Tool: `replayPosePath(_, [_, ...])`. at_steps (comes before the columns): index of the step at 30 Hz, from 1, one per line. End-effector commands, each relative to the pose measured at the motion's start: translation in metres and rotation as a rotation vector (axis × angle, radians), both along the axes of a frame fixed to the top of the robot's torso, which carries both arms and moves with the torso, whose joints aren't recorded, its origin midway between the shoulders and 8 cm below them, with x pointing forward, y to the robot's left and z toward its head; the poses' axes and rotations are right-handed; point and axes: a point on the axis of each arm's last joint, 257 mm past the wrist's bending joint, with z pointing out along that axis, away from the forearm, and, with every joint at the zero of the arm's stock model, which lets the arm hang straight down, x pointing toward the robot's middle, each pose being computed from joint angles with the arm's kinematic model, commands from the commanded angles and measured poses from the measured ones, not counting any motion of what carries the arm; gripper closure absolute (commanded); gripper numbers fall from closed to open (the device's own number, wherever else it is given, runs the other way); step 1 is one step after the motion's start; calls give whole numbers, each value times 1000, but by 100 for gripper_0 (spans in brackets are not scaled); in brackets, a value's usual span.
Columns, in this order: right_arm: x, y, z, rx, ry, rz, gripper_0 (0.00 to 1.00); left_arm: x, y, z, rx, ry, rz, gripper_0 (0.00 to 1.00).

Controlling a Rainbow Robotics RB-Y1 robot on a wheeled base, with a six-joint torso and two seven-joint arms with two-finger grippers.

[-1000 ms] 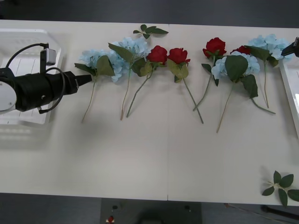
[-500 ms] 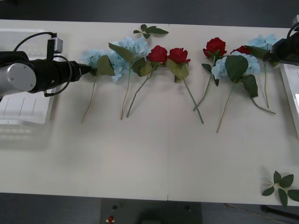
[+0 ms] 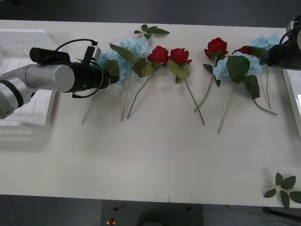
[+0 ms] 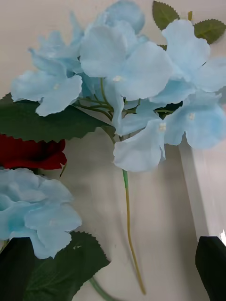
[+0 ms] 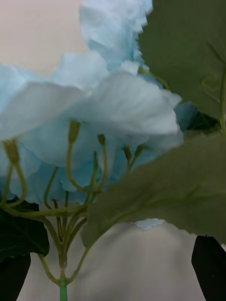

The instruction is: Put the red flowers into the right box and the blue flowers into the left box

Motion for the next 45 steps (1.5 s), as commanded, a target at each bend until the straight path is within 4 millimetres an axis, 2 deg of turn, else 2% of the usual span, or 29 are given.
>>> replayPosePath(1, [8,-3,-8,4,-28,-36,0,9,9,17,-4,-19,24,0])
replayPosePath(5, [12,3,-28,7,-37,-39,0,6,20,5,29,-4,31,0])
replayPosePath(9, [24,15,-36,45,-82,-39,0,3,31,-8,67,11,36,0])
replayPosePath(12, [33,18,-36,67,-132,-51,0,0,35,-15,102,17,25,0])
replayPosePath(20, [40,-1,-31,72,-190,-95,0,-1,39,-21,142,15,11,0])
replayPosePath(21, [41,-6,-28,66,-195,-99,0,-1,39,-21,143,13,10,7])
replayPosePath(22, [41,-11,-26,55,-199,-103,0,-1,39,-21,146,12,8,39])
replayPosePath(23, [40,-18,-24,39,-201,-106,0,-1,39,-21,148,11,8,100])
replayPosePath(25, [38,-28,-21,20,-206,-112,0,-1,39,-21,154,9,4,100])
replayPosePath(28, [39,-31,-20,20,-211,-116,0,-1,40,-21,159,8,4,100])
replayPosePath(33, [38,-26,-30,26,-219,-108,0,-1,41,-21,161,6,3,100])
replayPosePath(35, [37,-21,-40,33,-218,-101,0,-1,41,-21,161,6,3,100])
replayPosePath(39, [35,-25,-47,40,-232,-108,0,0,41,-20,165,3,0,100])
replayPosePath(45, [33,-17,-60,74,-235,-112,0,-1,46,-2,166,-10,-14,100])
